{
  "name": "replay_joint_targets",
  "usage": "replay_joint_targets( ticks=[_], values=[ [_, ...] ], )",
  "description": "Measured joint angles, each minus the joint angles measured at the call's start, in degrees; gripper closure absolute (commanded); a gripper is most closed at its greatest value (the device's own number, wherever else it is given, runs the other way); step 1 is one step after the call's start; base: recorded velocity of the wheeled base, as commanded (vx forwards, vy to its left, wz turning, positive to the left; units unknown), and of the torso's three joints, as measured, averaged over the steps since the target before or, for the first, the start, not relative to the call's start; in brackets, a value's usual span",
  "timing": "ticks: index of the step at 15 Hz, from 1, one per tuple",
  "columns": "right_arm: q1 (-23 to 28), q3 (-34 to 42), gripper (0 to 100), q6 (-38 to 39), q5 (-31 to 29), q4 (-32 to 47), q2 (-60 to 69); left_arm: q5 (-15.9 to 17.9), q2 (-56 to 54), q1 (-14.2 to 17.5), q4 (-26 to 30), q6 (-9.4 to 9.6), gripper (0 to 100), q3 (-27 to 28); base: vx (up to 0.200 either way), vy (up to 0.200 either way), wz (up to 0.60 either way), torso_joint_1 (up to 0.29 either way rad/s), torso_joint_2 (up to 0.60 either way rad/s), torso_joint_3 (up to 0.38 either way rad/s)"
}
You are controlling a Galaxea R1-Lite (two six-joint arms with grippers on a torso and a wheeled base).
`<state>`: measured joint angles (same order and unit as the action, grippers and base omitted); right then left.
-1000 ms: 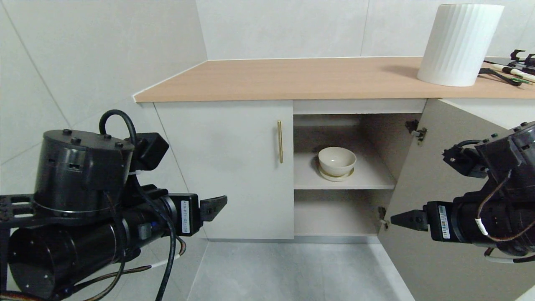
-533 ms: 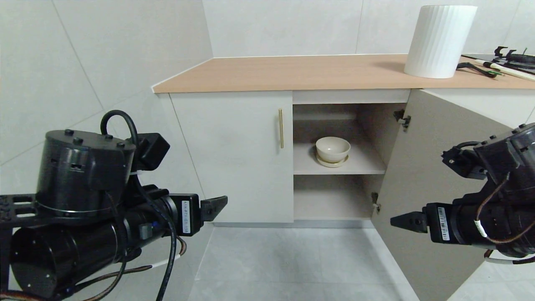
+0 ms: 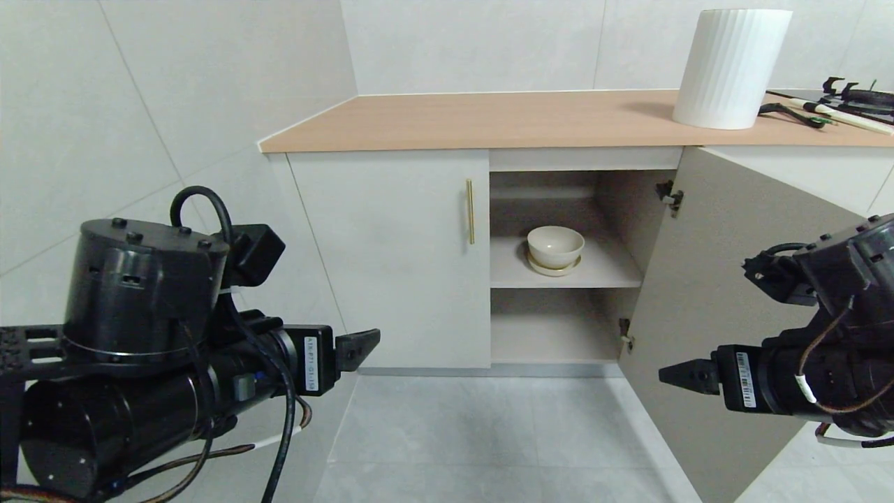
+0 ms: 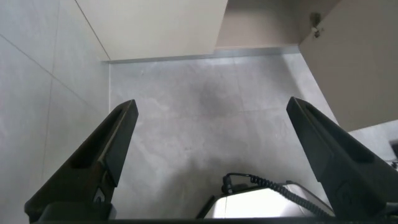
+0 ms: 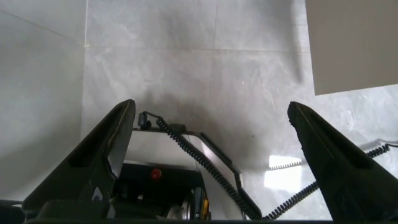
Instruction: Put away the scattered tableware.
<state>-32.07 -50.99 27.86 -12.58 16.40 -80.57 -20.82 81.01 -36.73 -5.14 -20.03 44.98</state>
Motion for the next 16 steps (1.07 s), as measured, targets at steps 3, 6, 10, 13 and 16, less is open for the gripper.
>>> replay_joint_targets(
  ticks=[3, 6, 10, 13, 16],
  values=[
    [0.0, 0.8, 0, 0.0, -0.1, 0.0, 0.8, -0.1, 0.1, 0.0, 0.0, 0.02, 0, 0.0, 0.0, 0.0, 0.0, 0.0, 0.0, 0.0],
    [0.0, 1.2, 0, -0.1, -0.2, 0.1, 1.4, -0.1, 0.2, 0.0, 0.1, 0.09, 0, 0.0, 0.0, -0.2, 0.0, 0.006, 0.0, 0.004],
    [0.1, 1.5, 0, -0.1, -0.5, 0.1, 1.6, 0.0, 0.3, -0.1, 0.0, 0.11, 0, 0.0, 0.0, -0.2, 0.0, 0.008, 0.0, 0.005],
    [0.3, 1.7, 0, -0.2, -1.7, 0.2, 1.7, -0.1, 0.4, 0.0, 0.1, 0.09, 0, 0.0, 0.0, -0.2, 0.0, 0.005, 0.0, 0.002],
    [0.5, 0.9, 0, -0.1, -1.8, 4.9, 1.7, -0.1, 0.5, 0.0, 0.1, 0.06, 0, 0.0, 0.0, -0.2, 0.0, 0.004, 0.0, 0.004]
  ],
)
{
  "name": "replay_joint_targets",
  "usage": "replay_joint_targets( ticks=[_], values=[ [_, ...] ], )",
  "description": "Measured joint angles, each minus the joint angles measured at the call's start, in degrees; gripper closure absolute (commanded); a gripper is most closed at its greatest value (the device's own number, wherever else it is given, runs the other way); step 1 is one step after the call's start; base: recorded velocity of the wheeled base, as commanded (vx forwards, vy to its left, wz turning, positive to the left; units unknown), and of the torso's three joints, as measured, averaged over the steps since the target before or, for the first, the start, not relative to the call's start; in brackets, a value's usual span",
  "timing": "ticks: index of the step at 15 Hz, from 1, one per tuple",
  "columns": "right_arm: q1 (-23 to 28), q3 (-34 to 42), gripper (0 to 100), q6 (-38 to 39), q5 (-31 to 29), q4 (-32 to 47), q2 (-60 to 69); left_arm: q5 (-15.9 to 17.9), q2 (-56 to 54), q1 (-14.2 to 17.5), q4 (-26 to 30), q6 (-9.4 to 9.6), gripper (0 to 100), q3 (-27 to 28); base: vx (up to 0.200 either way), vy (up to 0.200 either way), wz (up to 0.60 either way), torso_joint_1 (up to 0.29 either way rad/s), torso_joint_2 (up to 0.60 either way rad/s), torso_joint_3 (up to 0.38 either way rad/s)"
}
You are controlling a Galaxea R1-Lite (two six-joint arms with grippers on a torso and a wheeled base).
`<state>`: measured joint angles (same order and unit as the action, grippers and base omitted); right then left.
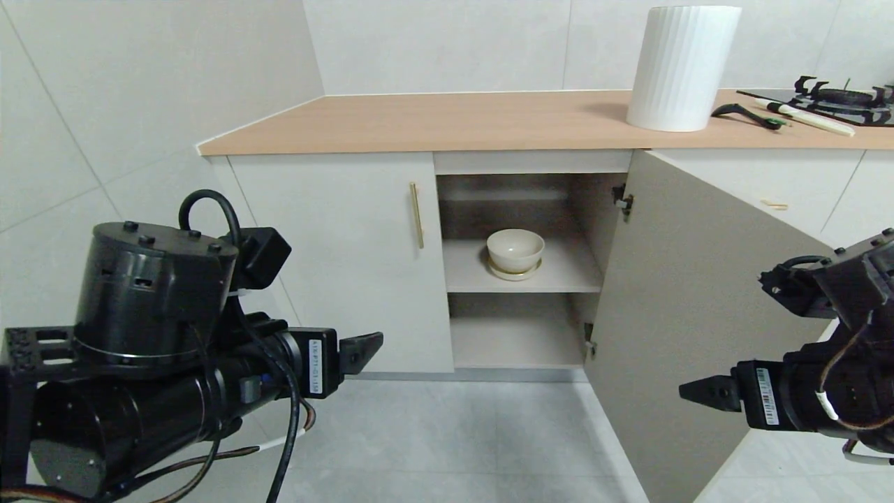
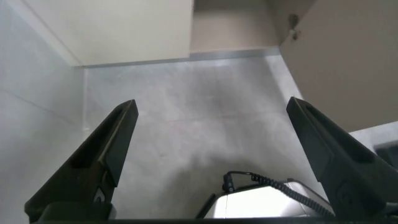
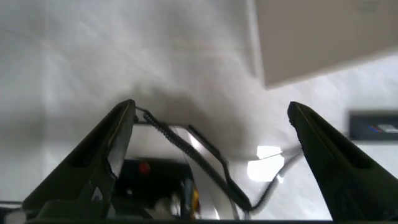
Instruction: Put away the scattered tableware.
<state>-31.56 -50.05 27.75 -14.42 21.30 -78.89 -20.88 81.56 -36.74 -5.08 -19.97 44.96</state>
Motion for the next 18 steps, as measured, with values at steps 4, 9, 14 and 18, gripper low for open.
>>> replay_joint_targets(
  ticks=[4, 9, 14, 18],
  values=[
    [0.5, -5.1, 0, 0.1, 0.0, 14.9, 0.9, 0.0, 0.3, 0.0, 0.0, -0.01, 0, -0.2, 0.0, -0.05, 0.0, -0.001, 0.0, 0.002],
    [7.3, -11.6, 0, -1.2, 0.0, 22.2, 3.6, 0.0, 0.3, 0.0, 0.0, 0.0, 0, -0.3, 0.0, 0.0, 0.0, 0.0, 0.0, 0.0],
    [21.2, -14.2, 0, -7.6, -0.9, 21.9, 6.2, 0.0, 0.4, 0.0, 0.0, -0.01, 0, -0.3, 0.0, 0.0, 0.0, 0.0, 0.0, 0.0],
    [26.4, -14.3, 0, -8.8, -3.1, 19.5, 5.2, 0.0, 0.4, 0.0, 0.0, -0.04, 0, -0.3, 0.0, 0.0, 0.0, 0.0, 0.0, 0.0]
  ],
)
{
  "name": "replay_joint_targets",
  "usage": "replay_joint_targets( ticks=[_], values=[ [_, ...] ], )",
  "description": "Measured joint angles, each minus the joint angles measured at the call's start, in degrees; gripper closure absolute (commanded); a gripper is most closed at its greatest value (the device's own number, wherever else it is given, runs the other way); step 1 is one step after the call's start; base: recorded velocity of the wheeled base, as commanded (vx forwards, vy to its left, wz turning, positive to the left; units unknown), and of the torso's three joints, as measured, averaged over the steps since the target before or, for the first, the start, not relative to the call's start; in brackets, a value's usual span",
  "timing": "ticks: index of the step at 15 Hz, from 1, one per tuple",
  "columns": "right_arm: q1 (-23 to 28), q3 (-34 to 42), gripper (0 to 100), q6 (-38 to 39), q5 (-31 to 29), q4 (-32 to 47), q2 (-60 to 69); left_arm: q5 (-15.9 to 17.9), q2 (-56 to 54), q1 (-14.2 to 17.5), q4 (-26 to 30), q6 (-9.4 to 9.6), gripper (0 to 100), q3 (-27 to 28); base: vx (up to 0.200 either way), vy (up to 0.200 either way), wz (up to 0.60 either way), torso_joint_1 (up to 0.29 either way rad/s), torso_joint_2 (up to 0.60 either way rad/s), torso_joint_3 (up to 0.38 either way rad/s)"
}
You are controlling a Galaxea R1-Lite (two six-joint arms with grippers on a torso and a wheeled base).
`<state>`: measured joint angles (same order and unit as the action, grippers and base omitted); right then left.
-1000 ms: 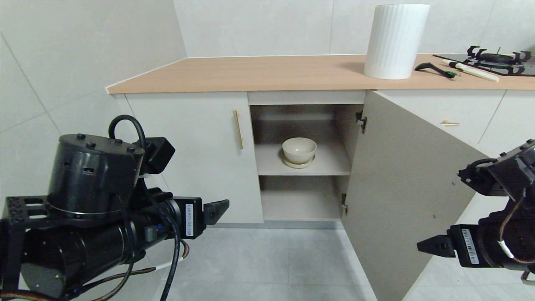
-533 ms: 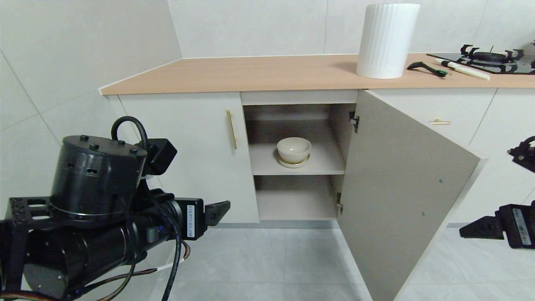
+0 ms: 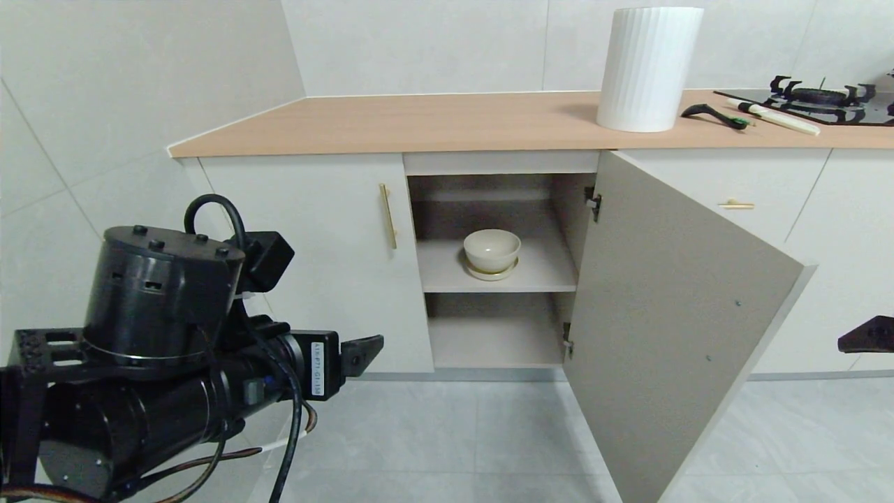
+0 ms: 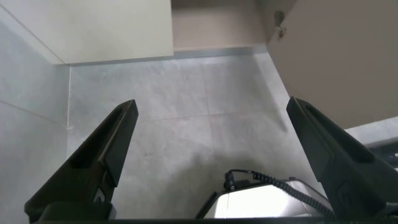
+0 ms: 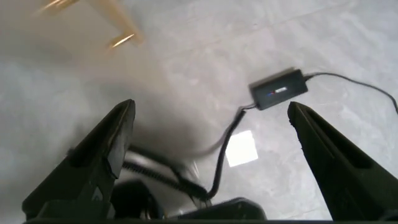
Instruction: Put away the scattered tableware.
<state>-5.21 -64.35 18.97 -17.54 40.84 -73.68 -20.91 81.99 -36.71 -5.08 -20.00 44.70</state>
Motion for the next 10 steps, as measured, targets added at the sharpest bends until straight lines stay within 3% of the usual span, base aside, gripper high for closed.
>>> replay_joint_targets(
  ticks=[7, 10],
  values=[
    [4.8, 3.2, 0, 1.1, -0.2, -15.0, -8.2, 0.0, -0.1, 0.1, 0.0, 0.0, 0, 0.0, 0.0, 0.0, 0.0, 0.0, 0.0, 0.0],
    [4.9, 3.8, 0, 3.0, 0.1, -17.3, -10.3, 0.0, -0.1, 0.0, 0.0, 0.0, 0, 0.0, 0.0, 0.0, 0.0, 0.0, 0.0, 0.0]
  ],
)
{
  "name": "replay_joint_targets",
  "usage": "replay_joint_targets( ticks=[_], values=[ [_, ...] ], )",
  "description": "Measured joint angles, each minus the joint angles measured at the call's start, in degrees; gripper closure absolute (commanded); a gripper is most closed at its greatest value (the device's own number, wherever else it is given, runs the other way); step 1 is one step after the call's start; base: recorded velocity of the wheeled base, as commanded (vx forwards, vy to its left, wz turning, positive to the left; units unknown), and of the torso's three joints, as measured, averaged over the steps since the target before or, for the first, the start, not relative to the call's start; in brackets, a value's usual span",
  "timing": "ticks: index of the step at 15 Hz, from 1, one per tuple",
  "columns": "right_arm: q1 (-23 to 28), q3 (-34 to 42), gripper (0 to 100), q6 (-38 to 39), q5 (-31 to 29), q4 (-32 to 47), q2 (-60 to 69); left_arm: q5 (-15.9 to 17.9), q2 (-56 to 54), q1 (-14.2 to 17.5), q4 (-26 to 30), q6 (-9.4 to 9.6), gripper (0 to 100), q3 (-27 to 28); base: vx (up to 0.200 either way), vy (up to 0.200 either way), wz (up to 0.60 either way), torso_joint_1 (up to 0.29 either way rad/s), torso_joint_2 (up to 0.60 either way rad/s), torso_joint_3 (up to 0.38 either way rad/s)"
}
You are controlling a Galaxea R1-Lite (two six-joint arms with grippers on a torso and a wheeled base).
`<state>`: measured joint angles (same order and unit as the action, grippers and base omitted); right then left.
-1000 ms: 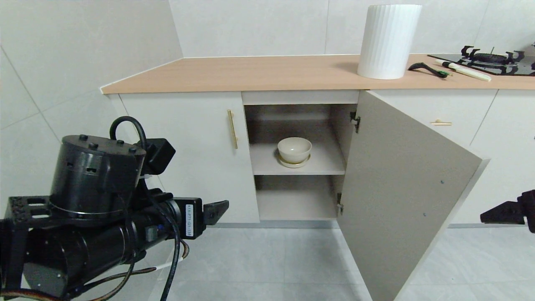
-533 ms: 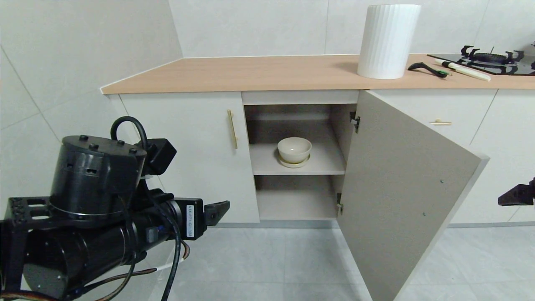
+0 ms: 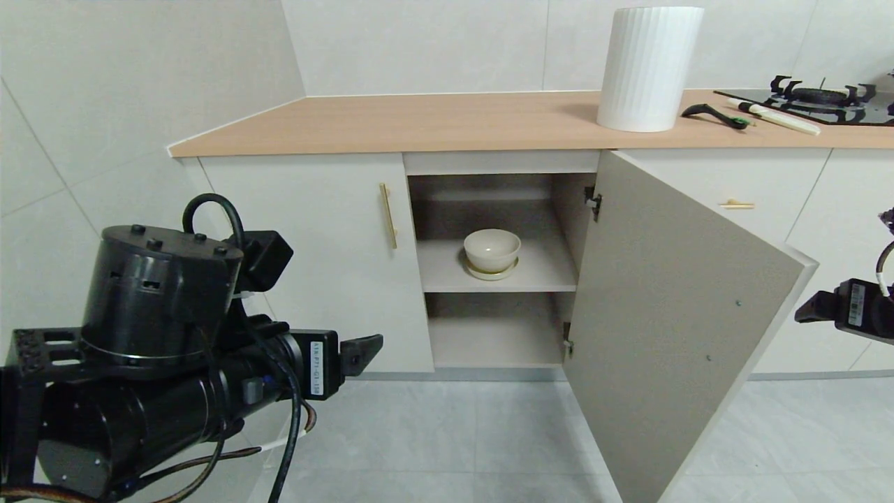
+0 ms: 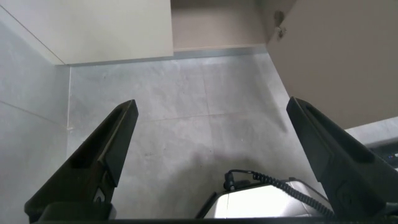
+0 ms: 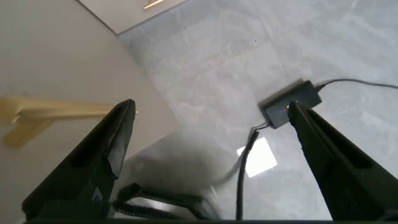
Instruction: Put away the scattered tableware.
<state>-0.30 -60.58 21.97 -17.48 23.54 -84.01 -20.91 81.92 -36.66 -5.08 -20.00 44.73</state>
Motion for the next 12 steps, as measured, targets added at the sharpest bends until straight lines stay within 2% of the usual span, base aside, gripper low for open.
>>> replay_joint_targets(
  ticks=[7, 12],
  values=[
    [-3.7, 4.5, 0, 1.4, -0.1, -9.7, -2.6, 0.0, -0.2, 0.0, -0.1, 0.0, 0, 0.0, 0.0, 0.0, 0.0, 0.0, 0.0, 0.0],
    [-8.7, 7.6, 0, 2.3, 0.0, -15.4, -3.4, 0.0, -0.3, 0.0, -0.1, 0.02, 0, 0.0, 0.0, 0.0, 0.0, 0.0, 0.0, 0.0]
  ],
)
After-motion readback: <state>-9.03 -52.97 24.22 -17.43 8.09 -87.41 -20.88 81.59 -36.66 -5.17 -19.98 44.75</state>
